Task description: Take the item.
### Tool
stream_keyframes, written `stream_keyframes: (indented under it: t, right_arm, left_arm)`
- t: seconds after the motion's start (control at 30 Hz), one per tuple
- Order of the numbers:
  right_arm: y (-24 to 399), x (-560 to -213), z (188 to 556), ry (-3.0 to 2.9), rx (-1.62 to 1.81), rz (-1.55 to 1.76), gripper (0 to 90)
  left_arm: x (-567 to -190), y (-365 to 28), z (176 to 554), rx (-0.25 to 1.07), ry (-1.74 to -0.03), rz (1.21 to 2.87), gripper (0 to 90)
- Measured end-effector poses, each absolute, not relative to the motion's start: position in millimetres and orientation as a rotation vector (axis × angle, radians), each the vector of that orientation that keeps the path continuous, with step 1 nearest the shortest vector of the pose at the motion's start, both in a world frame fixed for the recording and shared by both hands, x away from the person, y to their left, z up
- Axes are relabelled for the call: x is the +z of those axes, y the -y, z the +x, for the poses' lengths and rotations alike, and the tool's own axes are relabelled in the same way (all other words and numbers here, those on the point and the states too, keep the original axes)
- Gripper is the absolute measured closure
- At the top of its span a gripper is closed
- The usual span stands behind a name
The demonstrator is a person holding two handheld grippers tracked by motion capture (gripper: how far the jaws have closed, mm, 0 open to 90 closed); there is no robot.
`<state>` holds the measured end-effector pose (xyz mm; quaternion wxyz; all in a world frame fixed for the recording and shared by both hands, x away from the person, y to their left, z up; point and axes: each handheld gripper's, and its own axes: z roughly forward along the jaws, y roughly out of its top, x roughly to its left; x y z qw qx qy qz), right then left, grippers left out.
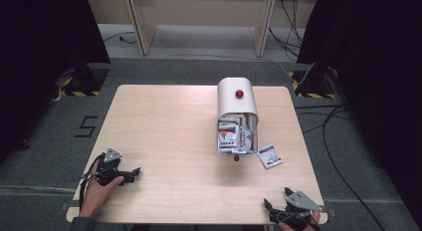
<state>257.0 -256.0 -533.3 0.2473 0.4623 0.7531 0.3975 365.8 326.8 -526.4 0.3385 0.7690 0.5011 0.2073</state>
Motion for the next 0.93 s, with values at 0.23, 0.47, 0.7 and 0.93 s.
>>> stream_keyframes:
  t: [0.23,0.47,0.7,0.93]
  right_arm:
    - [257.0,-536.1,254.7,-2.036,1.109,1.242,13.5]
    - [257.6,-537.6,254.1,-2.029,1.124,1.233,13.5]
    - [257.8,-537.7,254.1,-2.03,1.125,1.232,13.5]
    - [257.5,-538.0,254.5,-2.029,1.128,1.229,13.5]
  left_arm:
    - [-526.4,-326.8,365.5,0.542,-1.309,2.001,0.0]
    - [-526.3,-326.9,365.5,0.542,-1.308,2.003,0.0]
    - [-526.4,-326.8,365.5,0.542,-1.309,2.001,0.0]
    - [-526.4,-326.8,365.5,0.542,-1.309,2.001,0.0]
